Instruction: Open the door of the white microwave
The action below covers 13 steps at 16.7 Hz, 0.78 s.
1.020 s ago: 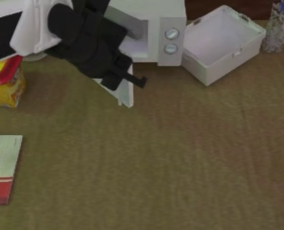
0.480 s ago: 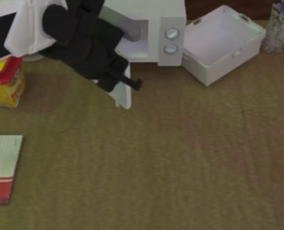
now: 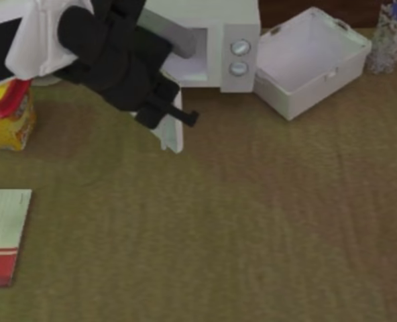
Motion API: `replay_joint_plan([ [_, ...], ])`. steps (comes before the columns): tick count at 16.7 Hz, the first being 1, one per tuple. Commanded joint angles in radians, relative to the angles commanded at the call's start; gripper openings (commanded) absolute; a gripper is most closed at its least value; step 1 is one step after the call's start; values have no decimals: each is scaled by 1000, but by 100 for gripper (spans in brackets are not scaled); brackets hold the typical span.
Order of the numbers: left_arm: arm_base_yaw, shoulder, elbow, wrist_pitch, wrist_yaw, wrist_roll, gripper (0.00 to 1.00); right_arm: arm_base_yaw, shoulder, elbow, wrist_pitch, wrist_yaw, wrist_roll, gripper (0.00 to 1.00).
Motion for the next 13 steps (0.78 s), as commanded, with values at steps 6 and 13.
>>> replay_joint_plan([
  [6, 0, 0, 0, 0, 0, 0, 0, 0, 0, 0, 0, 0, 0, 100],
  [13, 2, -4, -7, -3, 14, 12, 0, 0, 0, 0, 0, 0, 0, 100],
])
